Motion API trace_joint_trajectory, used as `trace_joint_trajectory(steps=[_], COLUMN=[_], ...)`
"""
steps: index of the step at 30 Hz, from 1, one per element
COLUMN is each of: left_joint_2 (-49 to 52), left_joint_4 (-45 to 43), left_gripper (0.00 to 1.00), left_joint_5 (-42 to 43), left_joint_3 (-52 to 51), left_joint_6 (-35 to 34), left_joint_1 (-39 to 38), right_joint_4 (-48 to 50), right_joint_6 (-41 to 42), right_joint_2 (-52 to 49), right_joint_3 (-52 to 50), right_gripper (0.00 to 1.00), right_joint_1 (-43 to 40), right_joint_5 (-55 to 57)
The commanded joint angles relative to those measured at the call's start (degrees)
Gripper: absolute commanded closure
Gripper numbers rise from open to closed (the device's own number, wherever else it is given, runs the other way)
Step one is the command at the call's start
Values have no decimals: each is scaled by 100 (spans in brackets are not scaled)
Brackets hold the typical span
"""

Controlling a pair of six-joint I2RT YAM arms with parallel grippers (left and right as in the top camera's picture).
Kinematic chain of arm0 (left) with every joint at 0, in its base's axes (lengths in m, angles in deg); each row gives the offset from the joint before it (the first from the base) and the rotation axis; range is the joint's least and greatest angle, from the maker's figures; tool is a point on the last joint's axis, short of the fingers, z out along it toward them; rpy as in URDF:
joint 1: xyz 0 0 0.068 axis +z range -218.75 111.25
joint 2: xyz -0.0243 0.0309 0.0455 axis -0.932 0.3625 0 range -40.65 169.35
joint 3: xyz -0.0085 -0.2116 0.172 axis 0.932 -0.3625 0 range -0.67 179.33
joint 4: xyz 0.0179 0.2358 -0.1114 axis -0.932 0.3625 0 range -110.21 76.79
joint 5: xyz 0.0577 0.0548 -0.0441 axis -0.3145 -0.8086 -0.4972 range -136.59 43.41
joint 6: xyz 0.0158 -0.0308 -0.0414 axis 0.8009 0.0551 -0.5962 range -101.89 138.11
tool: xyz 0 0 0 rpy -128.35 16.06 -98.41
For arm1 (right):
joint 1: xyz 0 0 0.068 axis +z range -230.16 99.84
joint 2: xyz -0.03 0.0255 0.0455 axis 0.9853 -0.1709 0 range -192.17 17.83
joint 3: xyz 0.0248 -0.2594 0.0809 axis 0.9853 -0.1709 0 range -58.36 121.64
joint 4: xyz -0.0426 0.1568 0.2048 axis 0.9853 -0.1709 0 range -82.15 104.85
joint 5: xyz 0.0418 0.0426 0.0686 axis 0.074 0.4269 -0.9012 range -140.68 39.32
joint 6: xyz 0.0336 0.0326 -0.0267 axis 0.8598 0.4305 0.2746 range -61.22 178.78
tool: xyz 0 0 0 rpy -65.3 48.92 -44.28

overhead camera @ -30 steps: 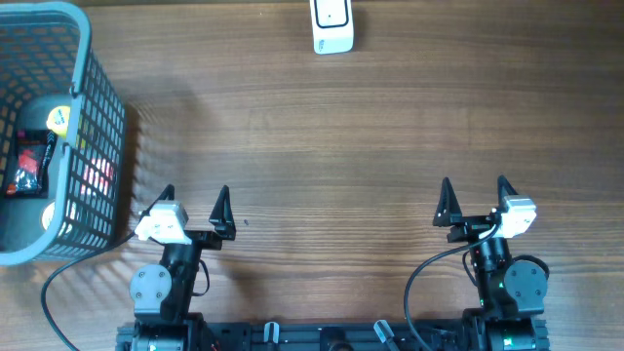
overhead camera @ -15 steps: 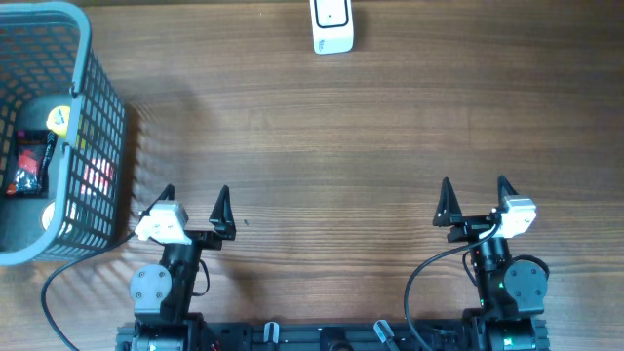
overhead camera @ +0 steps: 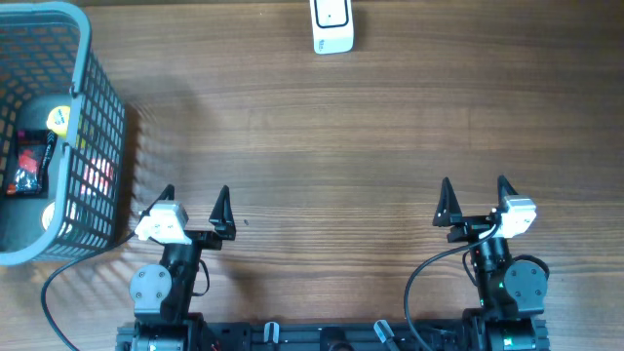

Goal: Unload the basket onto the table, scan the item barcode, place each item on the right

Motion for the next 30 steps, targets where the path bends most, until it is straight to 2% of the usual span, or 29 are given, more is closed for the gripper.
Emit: trace_joint_trajectory(steps=[1, 3, 6, 8, 14, 19, 22, 25, 28, 30], left_joint_2=[-35, -35, -35, -35, -33, -33, -33, -31, -28, 11], left_joint_4=[-24, -24, -127, -66, -63, -114, -295, -363, -387, -374], left_gripper=[0, 0, 0, 0, 0, 0, 0, 0, 0, 0], left_joint_5=[-20, -98, -846, -1128, -1128, -1043, -527, 50, 74, 76], left_joint_3=[-63, -63, -63, -63, -63, -63, -63, -39, 92, 297], left_joint_6=[76, 142, 553, 586, 581, 562, 83, 155, 164, 426], left_joint_1=[-15, -15, -15, -15, -15, -11, -15, -15, -15, -15], right_joint_4=[28, 28, 28, 28, 28, 28, 28, 28, 28, 28], right_joint_6=[-24, -24, -24, -22, -24, -22, -24, -24, -24, -22], right_joint_2=[4, 4, 4, 4, 4, 4, 4, 4, 4, 4], right_joint_3=[-50, -50, -50, -50, -50, -50, -50, -50, -50, -50], right_gripper=[0, 0, 0, 0, 0, 0, 0, 0, 0, 0], right_joint_1=[13, 13, 13, 13, 13, 13, 13, 13, 13, 13], right_joint_5=[-76, -76, -74, -76, -76, -76, -76, -76, -76, -74])
